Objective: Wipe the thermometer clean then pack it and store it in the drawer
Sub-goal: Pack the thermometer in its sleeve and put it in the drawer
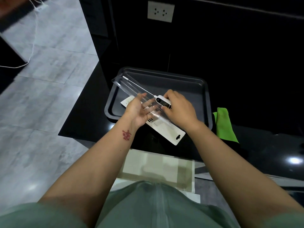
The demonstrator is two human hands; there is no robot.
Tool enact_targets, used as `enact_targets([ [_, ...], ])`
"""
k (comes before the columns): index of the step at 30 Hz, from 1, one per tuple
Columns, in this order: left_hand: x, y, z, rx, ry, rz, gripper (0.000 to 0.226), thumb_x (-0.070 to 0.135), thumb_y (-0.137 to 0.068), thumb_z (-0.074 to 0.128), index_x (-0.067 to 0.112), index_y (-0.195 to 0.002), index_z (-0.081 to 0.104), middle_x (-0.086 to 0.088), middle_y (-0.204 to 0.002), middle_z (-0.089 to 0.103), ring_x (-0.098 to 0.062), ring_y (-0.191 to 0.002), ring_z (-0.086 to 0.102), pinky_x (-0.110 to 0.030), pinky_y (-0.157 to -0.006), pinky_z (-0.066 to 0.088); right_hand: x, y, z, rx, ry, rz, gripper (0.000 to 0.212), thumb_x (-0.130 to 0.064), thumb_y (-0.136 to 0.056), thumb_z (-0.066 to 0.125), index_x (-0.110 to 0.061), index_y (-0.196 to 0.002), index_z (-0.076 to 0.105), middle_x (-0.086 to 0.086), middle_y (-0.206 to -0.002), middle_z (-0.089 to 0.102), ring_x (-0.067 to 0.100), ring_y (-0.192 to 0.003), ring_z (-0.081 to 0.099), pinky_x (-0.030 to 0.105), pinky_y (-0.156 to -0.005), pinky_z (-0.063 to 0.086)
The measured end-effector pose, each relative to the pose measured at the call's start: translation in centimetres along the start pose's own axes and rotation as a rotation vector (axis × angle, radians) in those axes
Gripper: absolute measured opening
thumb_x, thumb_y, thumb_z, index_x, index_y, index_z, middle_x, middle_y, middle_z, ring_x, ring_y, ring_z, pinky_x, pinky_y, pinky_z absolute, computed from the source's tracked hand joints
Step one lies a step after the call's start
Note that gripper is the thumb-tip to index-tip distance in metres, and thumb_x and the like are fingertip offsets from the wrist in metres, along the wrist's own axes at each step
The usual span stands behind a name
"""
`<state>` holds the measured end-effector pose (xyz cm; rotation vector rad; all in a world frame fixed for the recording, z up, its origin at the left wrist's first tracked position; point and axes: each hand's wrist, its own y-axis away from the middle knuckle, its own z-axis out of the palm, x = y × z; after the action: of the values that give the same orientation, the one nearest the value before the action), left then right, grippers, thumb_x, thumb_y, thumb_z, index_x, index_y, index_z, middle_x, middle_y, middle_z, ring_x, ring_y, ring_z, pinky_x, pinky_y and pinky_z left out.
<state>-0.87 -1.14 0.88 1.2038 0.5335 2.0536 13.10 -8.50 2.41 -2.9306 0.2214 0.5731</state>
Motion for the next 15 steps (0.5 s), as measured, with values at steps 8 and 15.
enact_targets([
  [8, -0.6, 1.0, -0.2, 0.018, 0.013, 0.000, 0.032, 0.038, -0.102, 0.041, 0.016, -0.117, 0.058, -0.012, -0.108, 0.070, -0.033, -0.095, 0.069, -0.054, -0.092, 0.052, -0.9, 1.9, 0.3, 0.034, 0.196, -0.093, 0.028, -0.040, -0.095, 0.053, -0.026, -0.118, 0.049, 0.000, -0.108, 0.052, 0.022, -0.096, 0.055, 0.035, -0.064, 0.050],
  [15, -0.1, 1.9, -0.6, 0.000, 0.024, 0.011, 0.024, 0.035, -0.103, 0.039, 0.021, -0.117, 0.054, -0.012, -0.106, 0.074, -0.034, -0.102, 0.069, -0.049, -0.084, 0.056, -1.7, 2.7, 0.4, 0.039, 0.215, -0.160, 0.028, -0.038, -0.095, 0.052, -0.029, -0.122, 0.051, -0.001, -0.110, 0.053, 0.020, -0.097, 0.055, 0.029, -0.060, 0.039],
])
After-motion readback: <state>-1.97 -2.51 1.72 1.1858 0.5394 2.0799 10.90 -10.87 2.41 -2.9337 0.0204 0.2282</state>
